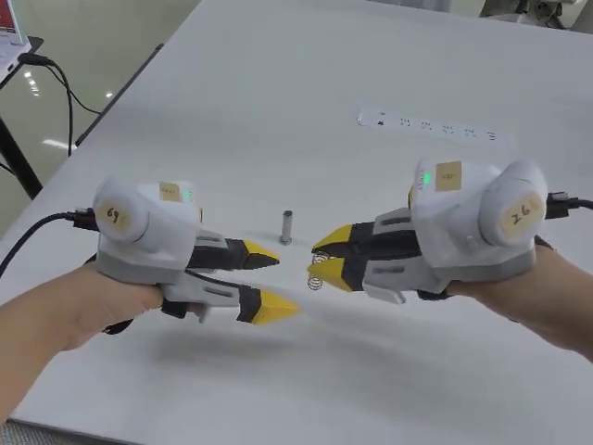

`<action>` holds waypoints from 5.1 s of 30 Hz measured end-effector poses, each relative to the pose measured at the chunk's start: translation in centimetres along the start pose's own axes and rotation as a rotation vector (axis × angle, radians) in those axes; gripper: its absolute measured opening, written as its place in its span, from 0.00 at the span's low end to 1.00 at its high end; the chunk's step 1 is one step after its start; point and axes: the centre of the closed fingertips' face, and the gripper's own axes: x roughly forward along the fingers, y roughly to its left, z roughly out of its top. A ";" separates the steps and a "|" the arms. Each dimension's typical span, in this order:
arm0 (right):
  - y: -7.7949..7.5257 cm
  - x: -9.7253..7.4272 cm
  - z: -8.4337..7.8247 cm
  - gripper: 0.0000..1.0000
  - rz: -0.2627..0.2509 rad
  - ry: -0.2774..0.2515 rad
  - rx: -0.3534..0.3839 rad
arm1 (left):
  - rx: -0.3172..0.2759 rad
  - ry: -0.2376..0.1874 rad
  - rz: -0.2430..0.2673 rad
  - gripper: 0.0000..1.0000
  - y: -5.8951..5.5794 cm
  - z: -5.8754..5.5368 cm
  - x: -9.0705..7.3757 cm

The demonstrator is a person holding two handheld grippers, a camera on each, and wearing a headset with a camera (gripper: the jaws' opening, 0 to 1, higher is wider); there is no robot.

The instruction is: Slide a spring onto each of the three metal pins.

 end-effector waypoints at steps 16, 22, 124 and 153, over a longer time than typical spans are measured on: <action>-1.2 0.3 0.0 0.07 -0.030 0.006 0.000 | -0.025 0.007 0.054 0.45 0.9 -1.0 -2.1; -2.3 0.3 -0.1 0.07 -0.057 0.012 0.006 | -0.055 0.006 0.062 0.50 1.1 -1.4 -2.7; -10.0 6.2 0.5 0.08 -0.143 0.048 0.128 | -0.160 -0.030 0.186 0.98 2.8 -2.5 -5.9; -8.9 8.7 -3.8 0.08 -0.131 0.120 0.209 | -0.139 -0.029 0.189 0.98 3.5 -1.4 -5.9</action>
